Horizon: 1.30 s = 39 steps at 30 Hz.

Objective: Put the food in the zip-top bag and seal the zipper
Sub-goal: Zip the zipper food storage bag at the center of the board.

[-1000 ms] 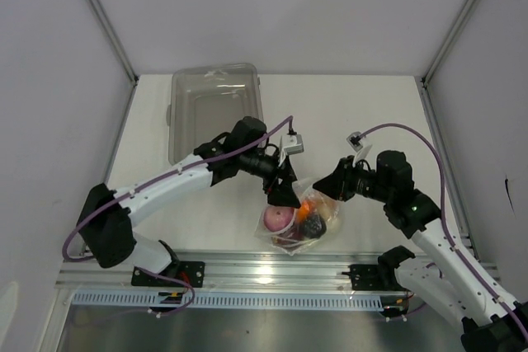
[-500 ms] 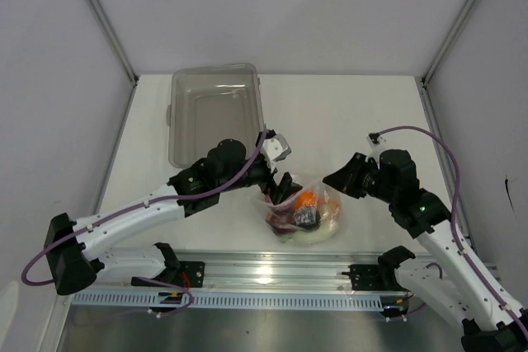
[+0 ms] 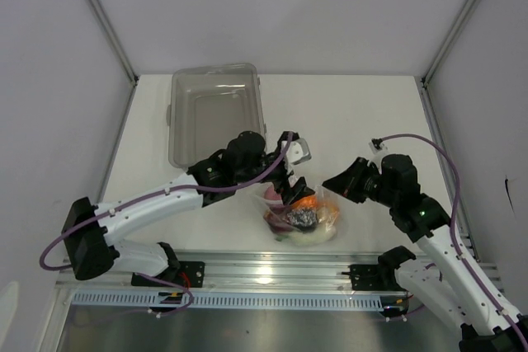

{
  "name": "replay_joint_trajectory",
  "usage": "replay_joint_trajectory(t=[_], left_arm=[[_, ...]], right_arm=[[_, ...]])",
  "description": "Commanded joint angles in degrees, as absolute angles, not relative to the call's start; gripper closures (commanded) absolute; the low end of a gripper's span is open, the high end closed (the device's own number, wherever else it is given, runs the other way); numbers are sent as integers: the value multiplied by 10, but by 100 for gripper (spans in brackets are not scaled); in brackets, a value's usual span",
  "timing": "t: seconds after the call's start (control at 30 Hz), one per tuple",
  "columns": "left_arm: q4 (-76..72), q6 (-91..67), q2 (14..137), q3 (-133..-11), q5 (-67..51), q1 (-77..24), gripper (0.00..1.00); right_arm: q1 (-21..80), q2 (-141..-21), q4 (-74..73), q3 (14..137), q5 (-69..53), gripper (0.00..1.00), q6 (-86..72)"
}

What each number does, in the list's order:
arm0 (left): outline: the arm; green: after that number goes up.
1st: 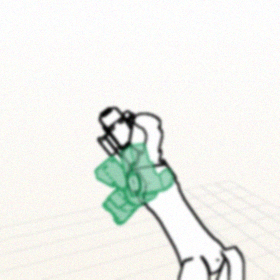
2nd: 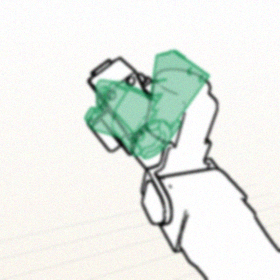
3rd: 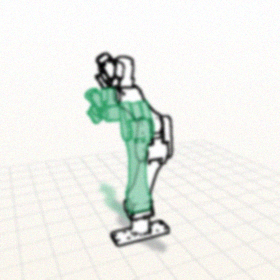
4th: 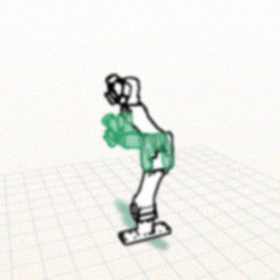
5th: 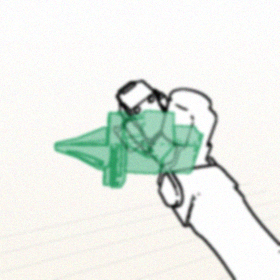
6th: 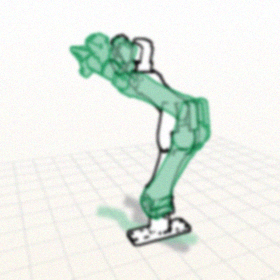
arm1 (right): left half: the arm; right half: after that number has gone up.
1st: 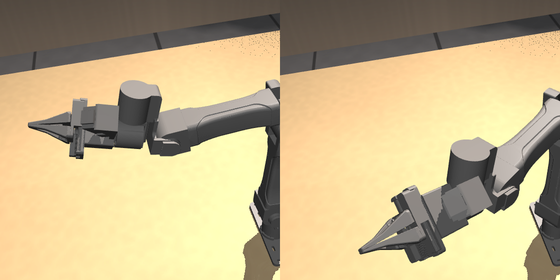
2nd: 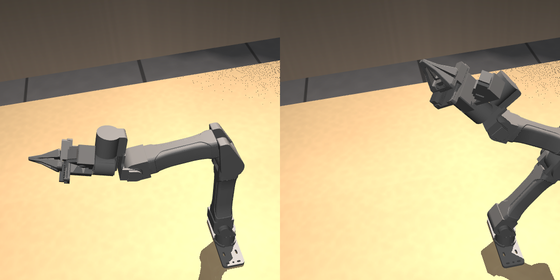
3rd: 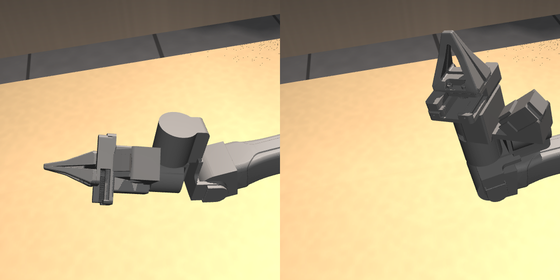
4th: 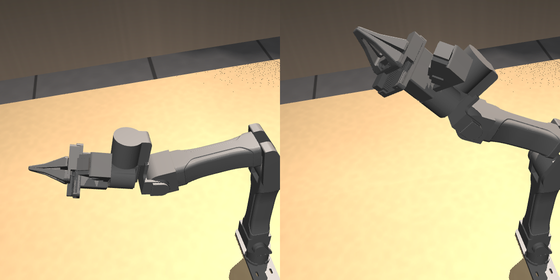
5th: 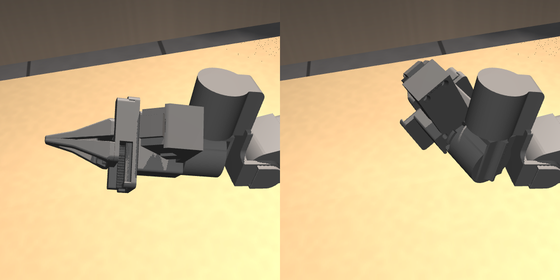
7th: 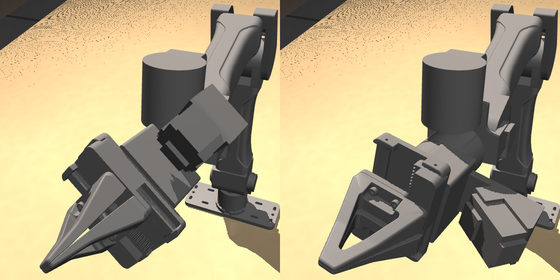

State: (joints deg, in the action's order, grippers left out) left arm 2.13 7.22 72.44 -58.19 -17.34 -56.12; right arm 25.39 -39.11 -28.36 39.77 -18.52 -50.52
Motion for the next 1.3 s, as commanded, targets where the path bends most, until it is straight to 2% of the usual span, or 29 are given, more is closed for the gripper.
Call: replay_joint_trajectory(t=[0.0, 0.17, 0.37, 0.6, 0.73, 0.8, 0.83, 0.9, 0.93, 1.0, 1.03, 1.1, 1.17, 1.27], left_arm=[[77, 120, 776, -662, -276, -566, 0], [81, 148, 817, -693, -328, -566, 0], [158, 178, 880, -753, -396, -564, 0], [153, 160, 886, -716, -407, -555, 1], [133, 142, 867, -680, -400, -548, 6], [135, 138, 867, -674, -404, -546, 15], [134, 132, 867, -672, -401, -545, 27], [130, 126, 866, -662, -382, -545, 41], [125, 117, 864, -659, -377, -544, 53], [107, 109, 856, -645, -374, -541, 60], [105, 103, 854, -644, -373, -541, 68], [110, 104, 855, -649, -374, -541, 78], [133, 107, 863, -663, -386, -539, 95], [164, 110, 881, -687, -427, -532, 99]], right_arm=[[252, -378, -259, 417, -208, 100, -443], [252, -377, -250, 425, -242, 100, -400], [252, -374, -243, 438, -257, 100, -391], [251, -370, -245, 450, -252, 100, -387], [250, -371, -250, 452, -250, 100, -387], [249, -372, -250, 452, -247, 100, -388], [248, -373, -252, 452, -243, 100, -388], [247, -375, -257, 452, -238, 100, -388], [247, -375, -259, 452, -236, 100, -389], [247, -375, -258, 448, -236, 100, -387], [246, -377, -259, 447, -236, 100, -385], [246, -379, -263, 443, -238, 81, -369], [246, -378, -265, 436, -238, 68, -357], [246, -362, -265, 418, -238, 69, -346]])
